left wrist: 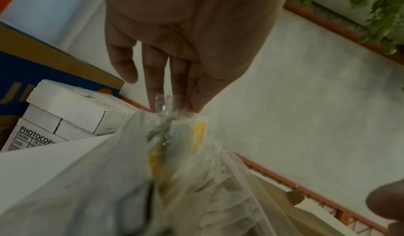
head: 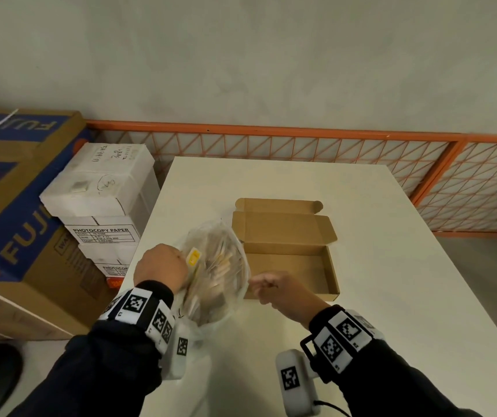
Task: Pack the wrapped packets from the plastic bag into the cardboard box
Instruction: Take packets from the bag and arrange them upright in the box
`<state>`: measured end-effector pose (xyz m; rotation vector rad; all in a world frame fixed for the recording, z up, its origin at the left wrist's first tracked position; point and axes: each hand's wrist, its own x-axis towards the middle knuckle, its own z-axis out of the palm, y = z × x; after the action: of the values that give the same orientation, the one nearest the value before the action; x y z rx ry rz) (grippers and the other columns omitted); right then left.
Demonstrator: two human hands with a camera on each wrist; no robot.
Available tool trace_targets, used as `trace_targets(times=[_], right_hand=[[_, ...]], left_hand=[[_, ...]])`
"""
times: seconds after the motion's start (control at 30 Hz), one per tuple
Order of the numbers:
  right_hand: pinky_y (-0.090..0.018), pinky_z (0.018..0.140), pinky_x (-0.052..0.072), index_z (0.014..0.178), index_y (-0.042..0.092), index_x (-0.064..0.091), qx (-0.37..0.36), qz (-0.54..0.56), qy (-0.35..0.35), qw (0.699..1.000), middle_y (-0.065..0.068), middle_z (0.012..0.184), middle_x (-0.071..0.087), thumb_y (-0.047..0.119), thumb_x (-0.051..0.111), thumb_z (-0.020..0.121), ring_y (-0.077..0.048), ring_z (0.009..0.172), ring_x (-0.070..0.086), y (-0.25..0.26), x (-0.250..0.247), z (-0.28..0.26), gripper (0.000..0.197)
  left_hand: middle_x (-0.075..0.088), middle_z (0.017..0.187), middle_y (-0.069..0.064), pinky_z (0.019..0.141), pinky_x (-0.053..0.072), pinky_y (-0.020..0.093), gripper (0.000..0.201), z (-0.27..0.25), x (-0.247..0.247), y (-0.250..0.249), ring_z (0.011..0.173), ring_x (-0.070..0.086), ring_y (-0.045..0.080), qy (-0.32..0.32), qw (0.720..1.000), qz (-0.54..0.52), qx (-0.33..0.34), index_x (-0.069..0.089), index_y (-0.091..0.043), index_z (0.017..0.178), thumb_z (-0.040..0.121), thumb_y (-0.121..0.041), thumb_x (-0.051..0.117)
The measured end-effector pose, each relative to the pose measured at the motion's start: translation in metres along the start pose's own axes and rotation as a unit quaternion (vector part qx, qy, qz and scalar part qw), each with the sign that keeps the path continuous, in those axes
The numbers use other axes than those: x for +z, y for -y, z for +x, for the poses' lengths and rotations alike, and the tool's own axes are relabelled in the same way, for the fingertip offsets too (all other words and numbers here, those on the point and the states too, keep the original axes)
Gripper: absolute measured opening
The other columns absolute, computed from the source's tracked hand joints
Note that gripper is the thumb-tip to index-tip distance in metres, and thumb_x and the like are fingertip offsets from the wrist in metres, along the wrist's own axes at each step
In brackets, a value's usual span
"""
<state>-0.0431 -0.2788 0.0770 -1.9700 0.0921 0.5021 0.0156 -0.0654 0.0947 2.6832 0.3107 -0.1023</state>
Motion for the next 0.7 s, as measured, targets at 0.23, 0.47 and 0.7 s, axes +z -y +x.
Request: trace_targets(times=[0.23,0.47,0.7], right_hand=[[-0.006,0.057,0.04,0.118,0.001,0.056,-0.02,0.082,0.007,0.996,0.007,0.076,0.057,0.009,0.049,0.095,0.008,0.059,0.053,0.003,-0.007,-0.007,0.026],[-0.025,0.09,0.046,0.135,0.032,0.036,-0.069,0.15,-0.04,0.985,0.006,0.118,0.059,0.05,0.064,0.074,-0.007,0.108,0.057,0.017,-0.02,-0.011,0.069],[-0.029,0.071,0.054,0.111,0.012,0.058,-0.099,0.276,-0.108,0.95,-0.01,0.097,0.067,0.019,0.053,0.094,-0.015,0.078,0.065,0.028,-0.036,-0.02,0.019]], left_hand=[[0.054,0.057,0.017,0.057,0.034,0.026,0.033,-0.011,-0.012,-0.014,0.06,0.045,0.02,-0.05,0.973,-0.213,0.077,0.059,0.001,0.058,0.086,-0.016,0.058],[0.054,0.051,-0.005,0.064,0.041,0.023,0.025,-0.036,-0.016,-0.064,0.052,0.045,0.006,0.043,0.901,-0.416,0.111,0.067,-0.01,0.062,0.086,-0.007,0.061],[0.064,0.069,-0.003,0.061,0.044,0.017,0.019,-0.057,-0.009,-0.097,0.048,0.051,-0.005,0.086,0.877,-0.45,0.145,0.069,-0.022,0.072,0.082,-0.006,0.066]])
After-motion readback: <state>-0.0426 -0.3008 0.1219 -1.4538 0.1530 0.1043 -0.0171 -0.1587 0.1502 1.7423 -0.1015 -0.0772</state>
